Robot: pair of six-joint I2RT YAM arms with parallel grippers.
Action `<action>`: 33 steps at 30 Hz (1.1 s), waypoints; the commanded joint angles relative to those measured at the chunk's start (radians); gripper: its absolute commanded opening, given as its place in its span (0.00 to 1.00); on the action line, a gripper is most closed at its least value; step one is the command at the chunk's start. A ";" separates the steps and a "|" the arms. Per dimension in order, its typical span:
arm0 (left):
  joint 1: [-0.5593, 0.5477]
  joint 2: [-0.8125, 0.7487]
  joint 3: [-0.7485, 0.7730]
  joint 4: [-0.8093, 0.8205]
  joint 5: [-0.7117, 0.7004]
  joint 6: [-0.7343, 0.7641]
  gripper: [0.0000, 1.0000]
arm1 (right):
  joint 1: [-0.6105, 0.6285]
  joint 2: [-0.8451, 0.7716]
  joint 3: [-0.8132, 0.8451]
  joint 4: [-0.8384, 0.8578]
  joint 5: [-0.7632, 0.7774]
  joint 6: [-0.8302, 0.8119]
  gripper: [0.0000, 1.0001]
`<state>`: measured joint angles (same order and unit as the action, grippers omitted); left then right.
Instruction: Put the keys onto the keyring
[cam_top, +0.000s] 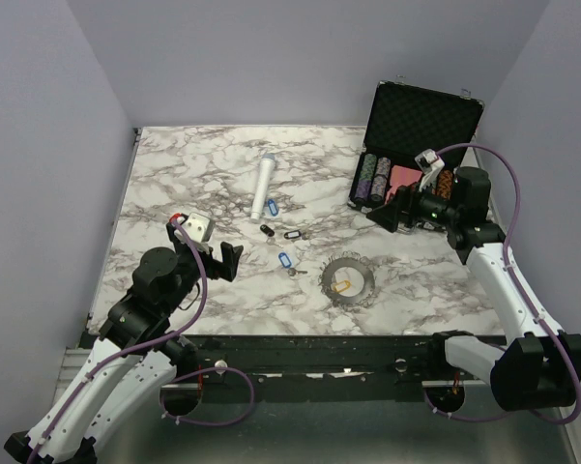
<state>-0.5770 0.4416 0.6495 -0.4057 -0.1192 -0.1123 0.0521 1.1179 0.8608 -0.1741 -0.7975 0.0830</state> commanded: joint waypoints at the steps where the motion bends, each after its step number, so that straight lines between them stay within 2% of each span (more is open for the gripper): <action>1: 0.008 0.002 -0.010 0.013 0.019 0.003 0.99 | -0.006 -0.013 -0.006 0.030 0.011 0.026 1.00; 6: 0.009 0.002 -0.008 0.013 0.021 0.000 0.99 | -0.006 -0.012 -0.011 0.030 -0.022 0.017 1.00; 10: 0.009 0.002 -0.008 0.011 0.029 0.002 0.99 | -0.005 -0.007 -0.020 0.021 -0.090 -0.051 1.00; 12: 0.008 -0.001 -0.008 0.013 0.033 0.000 0.99 | -0.005 -0.001 -0.016 -0.034 -0.181 -0.179 1.00; 16: 0.011 -0.003 -0.008 0.019 0.058 -0.004 0.99 | -0.003 0.048 0.026 -0.287 -0.389 -0.576 1.00; 18: 0.012 -0.010 -0.011 0.028 0.099 -0.004 0.99 | 0.009 0.092 0.067 -0.426 -0.431 -0.801 1.00; 20: 0.016 -0.026 -0.019 0.053 0.175 -0.018 0.99 | 0.046 0.143 0.125 -0.551 -0.381 -0.949 1.00; 22: 0.020 -0.038 -0.036 0.083 0.243 -0.044 0.99 | 0.107 0.187 0.167 -0.599 -0.286 -1.011 1.00; 25: 0.022 -0.035 -0.040 0.091 0.280 -0.079 0.99 | 0.192 0.201 0.165 -0.575 -0.197 -1.042 1.00; 29: 0.022 -0.032 -0.036 0.071 0.227 -0.064 0.99 | 0.274 0.212 0.132 -0.490 -0.120 -1.085 1.00; 33: 0.023 -0.021 -0.034 0.065 0.219 -0.063 0.99 | 0.350 0.299 0.167 -0.478 -0.029 -1.095 1.00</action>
<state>-0.5617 0.4133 0.6163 -0.3519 0.0895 -0.1665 0.3508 1.3384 1.0016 -0.6632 -0.9466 -0.9394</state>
